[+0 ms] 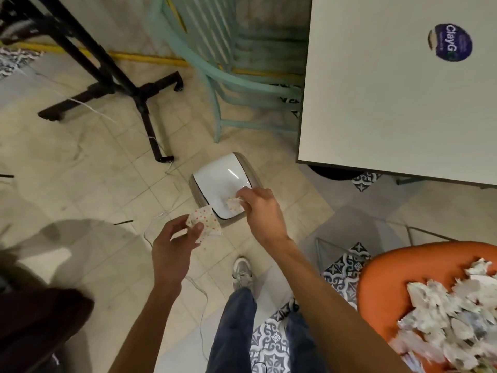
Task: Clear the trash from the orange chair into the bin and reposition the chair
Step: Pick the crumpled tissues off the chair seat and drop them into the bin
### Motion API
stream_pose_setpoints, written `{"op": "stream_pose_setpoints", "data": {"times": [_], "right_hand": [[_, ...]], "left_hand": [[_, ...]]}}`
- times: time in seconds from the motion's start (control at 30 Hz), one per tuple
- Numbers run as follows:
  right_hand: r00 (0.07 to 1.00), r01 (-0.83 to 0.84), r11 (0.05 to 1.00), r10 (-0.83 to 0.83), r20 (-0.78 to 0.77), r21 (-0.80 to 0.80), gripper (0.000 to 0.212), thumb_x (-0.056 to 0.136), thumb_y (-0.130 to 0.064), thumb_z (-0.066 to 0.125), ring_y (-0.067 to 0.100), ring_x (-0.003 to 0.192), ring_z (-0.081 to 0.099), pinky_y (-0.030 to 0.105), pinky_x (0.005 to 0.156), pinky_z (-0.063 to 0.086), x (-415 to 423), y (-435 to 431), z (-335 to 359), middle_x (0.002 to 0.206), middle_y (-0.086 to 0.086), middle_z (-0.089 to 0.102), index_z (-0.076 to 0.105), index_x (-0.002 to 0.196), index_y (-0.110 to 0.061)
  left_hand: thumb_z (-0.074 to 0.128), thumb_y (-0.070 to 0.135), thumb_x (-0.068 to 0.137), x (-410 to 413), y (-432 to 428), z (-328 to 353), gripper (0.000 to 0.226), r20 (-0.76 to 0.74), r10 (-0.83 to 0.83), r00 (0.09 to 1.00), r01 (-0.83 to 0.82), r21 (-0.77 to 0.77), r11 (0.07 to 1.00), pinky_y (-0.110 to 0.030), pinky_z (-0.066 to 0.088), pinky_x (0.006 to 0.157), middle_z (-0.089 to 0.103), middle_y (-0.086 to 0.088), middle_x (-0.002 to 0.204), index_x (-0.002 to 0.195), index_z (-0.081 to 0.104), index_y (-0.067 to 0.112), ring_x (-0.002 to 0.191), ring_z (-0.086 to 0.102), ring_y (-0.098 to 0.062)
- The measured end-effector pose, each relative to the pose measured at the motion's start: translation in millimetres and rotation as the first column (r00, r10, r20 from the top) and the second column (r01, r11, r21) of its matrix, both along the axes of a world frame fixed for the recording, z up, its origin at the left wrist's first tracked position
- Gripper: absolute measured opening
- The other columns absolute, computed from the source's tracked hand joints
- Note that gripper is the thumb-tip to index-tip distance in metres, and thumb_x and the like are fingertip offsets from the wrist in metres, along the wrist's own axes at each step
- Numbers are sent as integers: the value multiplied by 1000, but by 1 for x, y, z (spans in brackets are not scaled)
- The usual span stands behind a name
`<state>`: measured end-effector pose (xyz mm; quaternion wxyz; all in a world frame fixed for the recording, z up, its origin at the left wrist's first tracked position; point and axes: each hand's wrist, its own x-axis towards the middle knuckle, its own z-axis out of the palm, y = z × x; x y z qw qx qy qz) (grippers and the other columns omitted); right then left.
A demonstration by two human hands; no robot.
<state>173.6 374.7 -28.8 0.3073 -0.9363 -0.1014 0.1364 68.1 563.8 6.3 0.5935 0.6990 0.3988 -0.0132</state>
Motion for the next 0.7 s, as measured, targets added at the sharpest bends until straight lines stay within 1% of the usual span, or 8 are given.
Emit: {"op": "stream_pose_setpoints", "data": {"times": [0.1, 0.23, 0.3, 0.4, 0.47, 0.53, 0.6, 0.7], "right_hand": [[995, -102, 987, 101, -11, -121, 32, 92, -1, 67, 34, 105, 59, 33, 61, 45, 13, 15, -13, 106, 7, 66, 66, 117, -21], [989, -148, 979, 144, -37, -143, 31, 95, -6, 62, 37, 111, 57, 36, 67, 43, 23, 26, -20, 114, 11, 65, 63, 124, -18], [987, -154, 978, 148, -57, -137, 35, 96, -6, 64, 36, 113, 58, 39, 70, 48, 26, 29, -19, 118, 11, 66, 61, 129, -17], [984, -160, 981, 150, -95, -108, 42, 96, -10, 70, 33, 121, 60, 47, 89, 60, 31, 30, -17, 131, 9, 66, 59, 136, -18], [982, -162, 984, 152, -115, -79, 42, 98, -12, 68, 34, 122, 62, 50, 95, 60, 34, 29, -16, 137, 11, 64, 59, 138, -18], [978, -160, 986, 151, -144, -54, 46, 99, -9, 61, 37, 122, 63, 50, 98, 59, 38, 27, -15, 142, 15, 61, 56, 144, -18], [975, -162, 985, 152, -162, -53, 54, 97, -4, 54, 38, 116, 63, 48, 94, 59, 41, 24, -13, 140, 16, 61, 55, 147, -21], [970, -184, 982, 174, -169, -48, 63, 92, 4, 54, 36, 112, 65, 46, 89, 60, 46, 22, -13, 140, 13, 61, 55, 149, -23]], "left_hand": [[85, 28, 86, 4, 6, -2, 37, -1, 4, 1000, -4, 3, 1000, -42, 66, 78, 77, 6, 112, 120, 72, 22, 97, 76, -12], [86, 34, 85, 13, 12, -4, 40, -3, -64, 998, 64, 62, 996, -41, 66, 78, 76, 12, 112, 121, 71, 28, 97, 75, -9], [86, 38, 84, 19, 13, -5, 41, 0, -133, 991, 132, 137, 982, -39, 66, 77, 74, 15, 114, 121, 69, 31, 98, 74, -7], [87, 37, 83, 32, 13, -8, 43, -2, -263, 965, 255, 253, 933, -31, 63, 78, 70, 17, 118, 122, 67, 35, 101, 70, -4], [88, 31, 82, 42, 12, -13, 46, 0, -372, 928, 352, 325, 878, -29, 60, 80, 68, 13, 120, 123, 67, 35, 101, 68, -7], [90, 23, 80, 54, 8, -23, 48, -28, -492, 870, 458, 414, 787, -31, 59, 84, 67, 8, 119, 122, 68, 32, 100, 66, -10], [90, 19, 80, 66, 2, -33, 49, -99, -570, 816, 544, 463, 700, -35, 59, 85, 64, 7, 121, 122, 67, 31, 103, 64, -14], [86, 17, 83, 82, -9, -53, 50, -240, -642, 728, 651, 535, 538, -46, 60, 80, 59, 6, 127, 125, 63, 31, 105, 66, -25]]}}
